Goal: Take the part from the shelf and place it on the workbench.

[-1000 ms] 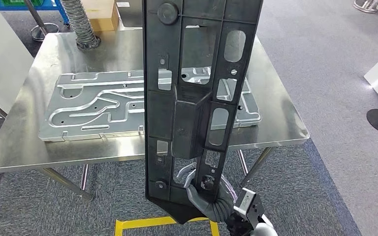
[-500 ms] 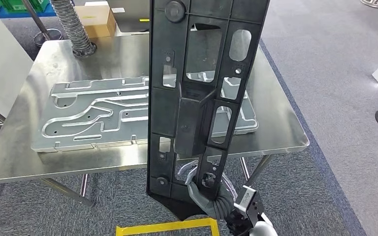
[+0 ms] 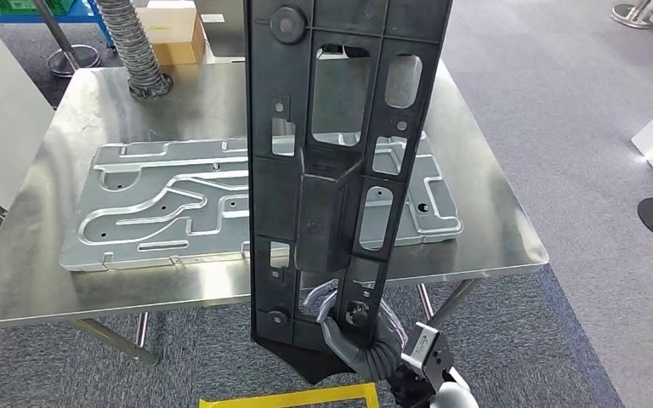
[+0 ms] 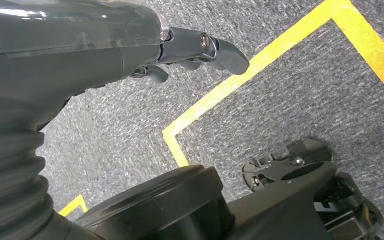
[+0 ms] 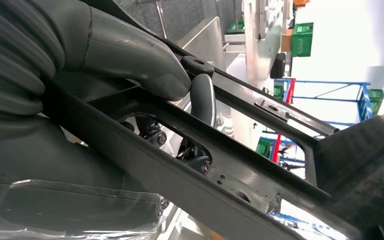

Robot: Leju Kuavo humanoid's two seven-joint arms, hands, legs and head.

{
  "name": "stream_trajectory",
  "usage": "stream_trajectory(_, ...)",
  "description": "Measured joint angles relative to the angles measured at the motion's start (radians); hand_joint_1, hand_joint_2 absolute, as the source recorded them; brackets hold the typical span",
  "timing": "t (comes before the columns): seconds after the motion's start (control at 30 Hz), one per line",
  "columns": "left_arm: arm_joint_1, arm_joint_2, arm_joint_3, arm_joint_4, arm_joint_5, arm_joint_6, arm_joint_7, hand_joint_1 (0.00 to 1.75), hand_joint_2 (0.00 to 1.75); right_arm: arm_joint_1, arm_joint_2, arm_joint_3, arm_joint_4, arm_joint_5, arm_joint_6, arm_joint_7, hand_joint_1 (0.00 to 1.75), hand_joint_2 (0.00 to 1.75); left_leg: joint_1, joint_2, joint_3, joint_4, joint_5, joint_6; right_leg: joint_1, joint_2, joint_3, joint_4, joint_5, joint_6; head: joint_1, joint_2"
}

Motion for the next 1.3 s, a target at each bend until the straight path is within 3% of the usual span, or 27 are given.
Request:
stream_trajectory(0.03,0.0,0.0,0.0,0.0,0.0,0.0,0.0,0.0,1.75,0.001,-0.001,0.001,0.001,0.0,0.0,-0.001,1.75,1.75,-0.001,-0.001,0.002,0.0,-0.002,0.002,-0.001,0.0,-0.033,0.047,-0.005,0.0,0.0,0.0)
stream_trajectory(0.07,0.001,0.0,0.0,0.0,0.0,0.0,0.0,0.0,1.75,0.001,-0.002,0.001,0.003,0.0,-0.001,-0.002,1.75,1.75,-0.003,-0.002,0.006,0.0,-0.006,0.002,-0.001,0.0,-0.048,0.057,0.011,-0.001,0.0,0.0)
stream_trajectory(0.1,0.001,0.0,0.0,0.0,0.0,0.0,0.0,0.0,1.75,0.001,-0.003,0.002,0.004,0.0,-0.001,-0.002,1.75,1.75,-0.004,-0.003,0.012,0.0,-0.01,0.002,0.0,0.0,-0.042,0.025,0.046,-0.006,0.0,0.0)
stream_trajectory(0.17,0.004,-0.002,0.0,0.0,0.0,0.0,0.0,0.0,1.75,0.0,-0.005,0.004,0.004,0.0,-0.001,-0.003,1.75,1.75,-0.008,-0.006,0.028,-0.001,-0.021,0.0,0.006,0.0,0.014,-0.113,0.132,-0.022,0.0,0.0)
stream_trajectory(0.23,0.006,-0.004,0.001,0.001,0.0,0.0,0.0,0.0,1.75,0.0,-0.006,0.005,0.004,0.0,-0.001,-0.005,1.75,1.75,-0.011,-0.006,0.037,-0.003,-0.031,-0.007,0.014,-0.001,0.058,-0.213,0.165,-0.037,0.0,0.0)
stream_trajectory(0.3,0.006,-0.005,0.001,0.002,0.001,0.002,0.0,0.0,1.75,0.0,-0.007,0.007,0.004,-0.001,-0.001,-0.005,1.75,1.75,-0.01,-0.004,0.038,-0.008,-0.035,-0.016,0.018,-0.001,0.065,-0.233,0.157,-0.043,0.0,0.0)
stream_trajectory(0.4,0.006,-0.004,0.003,0.002,0.002,0.005,0.0,0.0,1.75,0.0,-0.009,0.009,0.003,-0.002,-0.003,-0.006,1.75,1.75,-0.011,-0.001,0.035,0.018,-0.058,-0.031,0.007,-0.002,0.086,-0.259,0.156,-0.048,0.0,0.0)
stream_trajectory(0.43,0.006,-0.003,0.004,0.002,0.003,0.006,0.0,0.0,1.75,0.0,-0.009,0.01,0.003,-0.004,-0.004,-0.006,1.75,1.75,-0.011,-0.001,0.015,0.063,-0.081,-0.036,0.004,-0.003,0.095,-0.266,0.155,-0.05,0.0,0.0)
stream_trajectory(0.5,0.002,-0.001,0.008,0.002,0.007,0.007,-0.005,0.0,1.75,0.0,-0.01,0.013,0.003,-0.005,-0.007,-0.007,1.75,1.75,-0.009,-0.001,-0.058,0.2,-0.135,-0.044,0.004,-0.006,0.105,-0.269,0.148,-0.053,0.0,0.0)
stream_trajectory(0.53,-0.001,0.0,0.01,0.002,0.008,0.007,-0.007,0.0,1.75,0.001,-0.011,0.015,0.004,-0.005,-0.01,-0.007,1.75,1.75,-0.008,-0.001,-0.09,0.256,-0.147,-0.048,0.004,-0.007,0.11,-0.269,0.143,-0.053,0.0,0.0)
stream_trajectory(0.57,-0.004,0.001,0.012,0.002,0.008,0.007,-0.009,0.0,1.75,0.002,-0.011,0.016,0.004,-0.005,-0.014,-0.007,1.75,1.75,-0.006,-0.001,-0.108,0.278,-0.139,-0.051,0.003,-0.007,0.116,-0.268,0.138,-0.053,0.0,0.0)
stream_trajectory(0.6,-0.005,0.001,0.013,0.002,0.007,0.007,-0.009,0.0,1.75,0.002,-0.012,0.016,0.005,-0.006,-0.018,-0.007,1.75,1.75,-0.004,0.0,-0.105,0.257,-0.109,-0.054,0.002,-0.006,0.123,-0.267,0.133,-0.051,0.0,0.0)
stream_trajectory(0.67,-0.002,0.002,0.014,0.002,0.004,0.007,-0.008,0.0,1.75,0.003,-0.013,0.017,0.006,-0.007,-0.022,-0.007,1.75,1.75,0.003,0.0,-0.06,0.137,-0.025,-0.059,0.0,-0.002,0.137,-0.261,0.119,-0.043,0.0,0.0)
stream_trajectory(0.73,0.003,0.002,0.014,0.002,0.001,0.006,-0.007,0.0,1.75,0.003,-0.014,0.018,0.006,-0.008,-0.026,-0.009,1.75,1.75,0.004,0.0,-0.021,0.037,0.013,-0.054,0.002,0.002,0.14,-0.249,0.106,-0.032,0.0,0.0)
stream_trajectory(0.83,0.005,0.001,0.015,0.002,0.0,0.005,-0.007,0.0,1.75,0.005,-0.016,0.019,0.005,-0.009,-0.033,-0.01,1.75,1.75,0.0,-0.003,-0.017,0.015,0.005,-0.031,0.005,0.003,0.133,-0.243,0.101,-0.018,0.0,0.0)
stream_trajectory(0.9,0.005,0.0,0.015,0.002,0.0,0.005,-0.007,0.0,1.75,0.006,-0.017,0.02,0.004,-0.009,-0.034,-0.011,1.75,1.75,0.002,-0.003,-0.013,0.01,0.005,-0.019,0.002,0.002,0.122,-0.217,0.084,-0.01,0.0,0.0)
stream_trajectory(0.97,0.006,0.0,0.015,0.002,-0.001,0.005,-0.006,0.0,1.75,0.007,-0.018,0.02,0.002,-0.009,-0.035,-0.011,1.75,1.75,0.003,-0.001,-0.009,0.007,0.003,-0.01,0.0,0.001,0.068,-0.111,0.035,-0.002,0.0,0.0)
stream_trajectory(1.03,0.007,0.0,0.015,0.002,-0.001,0.006,-0.006,0.0,1.75,0.009,-0.018,0.02,0.002,-0.009,-0.035,-0.01,1.75,1.75,0.001,0.0,-0.006,0.008,-0.001,-0.005,-0.001,0.0,-0.014,0.027,-0.009,0.002,0.0,0.0)
stream_trajectory(1.07,0.007,0.0,0.015,0.002,-0.001,0.006,-0.006,0.0,1.75,0.011,-0.019,0.02,0.002,-0.009,-0.035,-0.01,1.75,1.75,0.0,-0.001,-0.004,0.008,-0.004,-0.003,-0.001,0.0,-0.041,0.064,-0.008,0.001,0.0,0.0)
stream_trajectory(1.1,0.008,0.0,0.015,0.002,-0.001,0.006,-0.006,0.0,1.75,0.012,-0.02,0.02,0.003,-0.009,-0.034,-0.01,1.75,1.75,-0.001,-0.002,0.001,0.008,-0.007,-0.003,-0.001,0.0,-0.049,0.06,0.014,-0.002,0.0,0.0)
stream_trajectory(1.13,0.009,0.0,0.015,0.002,-0.001,0.006,-0.006,0.0,1.75,0.012,-0.021,0.02,0.003,-0.009,-0.034,-0.01,1.75,1.75,-0.002,-0.004,0.007,0.008,-0.011,-0.003,0.0,0.0,-0.037,0.018,0.054,-0.006,0.0,0.0)
stream_trajectory(1.2,0.01,-0.002,0.015,0.002,-0.001,0.006,-0.006,0.0,1.75,0.012,-0.021,0.02,0.003,-0.009,-0.034,-0.01,1.75,1.75,-0.006,-0.007,0.021,0.007,-0.022,-0.007,0.007,0.0,0.017,-0.118,0.136,-0.023,0.0,0.0)
stream_trajectory(1.23,0.011,-0.003,0.015,0.003,-0.001,0.007,-0.006,0.0,1.75,0.011,-0.021,0.02,0.002,-0.009,-0.034,-0.01,1.75,1.75,-0.008,-0.007,0.024,0.008,-0.027,-0.011,0.011,0.0,0.041,-0.174,0.155,-0.03,0.0,0.0)
stream_trajectory(1.3,0.011,-0.005,0.015,0.003,-0.001,0.008,-0.006,0.0,1.75,0.011,-0.022,0.021,0.002,-0.009,-0.034,-0.01,1.75,1.75,-0.009,-0.007,0.026,0.005,-0.034,-0.02,0.017,-0.001,0.06,-0.219,0.154,-0.04,0.0,0.0)
